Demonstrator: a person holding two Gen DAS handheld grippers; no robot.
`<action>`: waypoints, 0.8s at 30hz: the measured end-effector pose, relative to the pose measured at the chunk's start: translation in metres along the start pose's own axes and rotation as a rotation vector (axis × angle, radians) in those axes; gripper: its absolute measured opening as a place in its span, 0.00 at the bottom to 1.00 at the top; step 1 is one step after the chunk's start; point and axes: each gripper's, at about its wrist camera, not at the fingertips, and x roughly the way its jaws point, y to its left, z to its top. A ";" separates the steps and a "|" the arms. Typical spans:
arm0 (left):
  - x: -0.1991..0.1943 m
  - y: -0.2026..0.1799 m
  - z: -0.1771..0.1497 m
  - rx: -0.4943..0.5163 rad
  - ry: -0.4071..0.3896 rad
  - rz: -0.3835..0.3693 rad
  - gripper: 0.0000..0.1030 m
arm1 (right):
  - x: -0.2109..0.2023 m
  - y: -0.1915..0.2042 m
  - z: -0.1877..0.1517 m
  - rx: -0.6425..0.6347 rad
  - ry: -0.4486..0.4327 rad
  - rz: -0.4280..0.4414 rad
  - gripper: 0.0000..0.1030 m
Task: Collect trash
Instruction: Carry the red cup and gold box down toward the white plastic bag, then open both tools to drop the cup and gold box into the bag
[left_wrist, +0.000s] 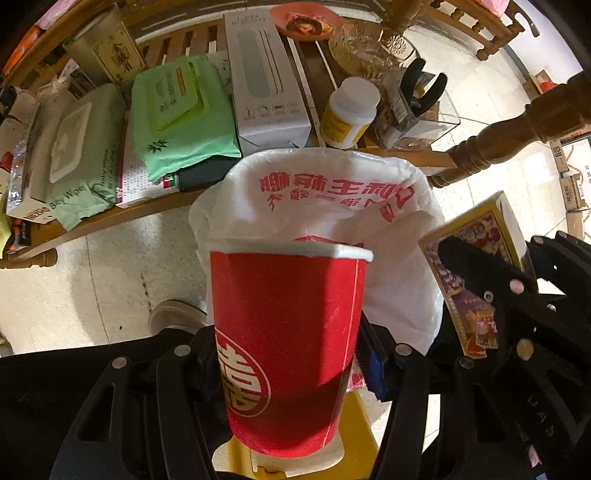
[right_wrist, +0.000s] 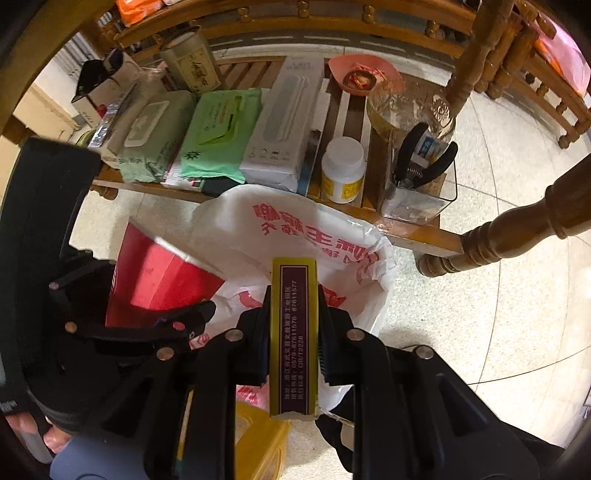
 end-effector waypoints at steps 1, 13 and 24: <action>0.005 0.000 0.001 -0.004 0.009 -0.003 0.56 | 0.005 -0.003 0.002 0.007 0.008 -0.002 0.19; 0.058 0.008 0.011 -0.042 0.133 -0.042 0.56 | 0.059 -0.019 0.016 0.055 0.102 -0.017 0.19; 0.090 0.007 0.017 -0.057 0.198 0.005 0.56 | 0.101 -0.029 0.011 0.092 0.178 -0.006 0.19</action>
